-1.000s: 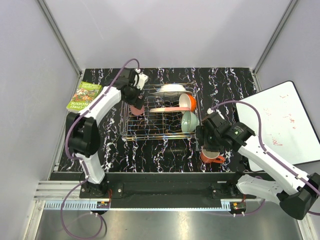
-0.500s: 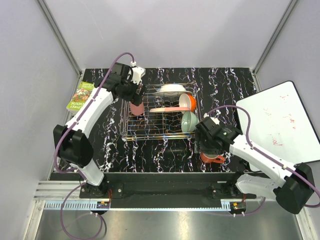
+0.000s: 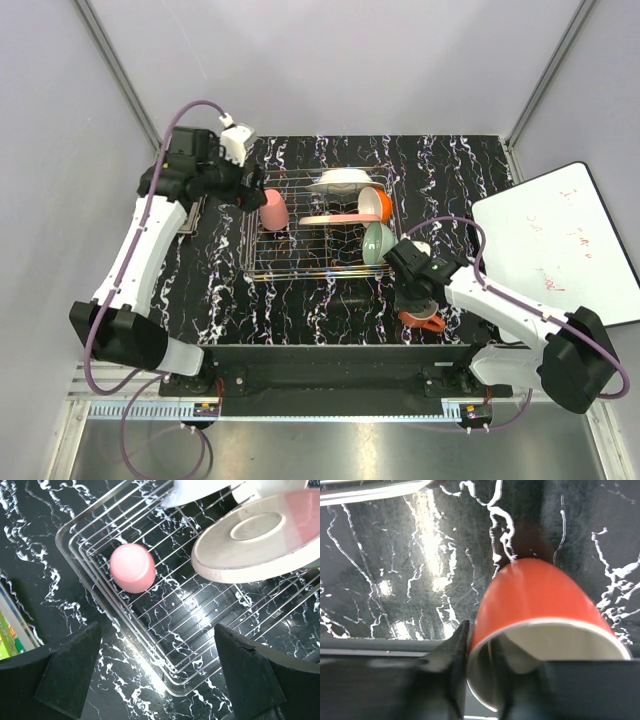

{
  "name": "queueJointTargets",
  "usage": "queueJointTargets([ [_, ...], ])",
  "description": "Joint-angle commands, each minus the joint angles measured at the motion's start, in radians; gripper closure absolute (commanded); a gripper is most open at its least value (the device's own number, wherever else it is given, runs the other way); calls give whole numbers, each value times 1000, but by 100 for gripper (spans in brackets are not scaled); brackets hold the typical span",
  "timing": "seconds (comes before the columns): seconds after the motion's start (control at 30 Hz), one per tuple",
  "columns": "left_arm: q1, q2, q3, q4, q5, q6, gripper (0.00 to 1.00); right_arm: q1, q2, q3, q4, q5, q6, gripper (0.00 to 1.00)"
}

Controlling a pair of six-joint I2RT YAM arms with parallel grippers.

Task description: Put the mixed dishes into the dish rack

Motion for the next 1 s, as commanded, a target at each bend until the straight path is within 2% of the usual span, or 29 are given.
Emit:
queueJointTargets([
  [0.0,87,-54,-32,16,165,4,1,10,-17,16,30,-24,1,90],
  [0.1,129,-100,-55,16,181,26,1,10,-72,50,28,-51,-18,100],
  [0.23,173,-145,-66,-2,234,47,1,10,-158,155,65,-137,-120,100],
  [0.27,180,-151,-63,-13,259,50,1,10,-164,179,74,-198,-140,100],
  [0.4,210,-154,-47,-13,359,52,1,10,-187,303,116,-287,-194,100],
  [0.47,212,-146,-27,9,402,35,1,10,-168,409,122,-310,-236,100],
  [0.6,235,-116,40,29,459,-38,1,8,-109,557,256,-401,-250,100],
  [0.83,235,-86,45,50,513,-121,1,5,29,679,493,-491,-242,100],
  [0.97,233,-108,16,107,562,-158,1,-31,108,710,646,-651,-136,100],
])
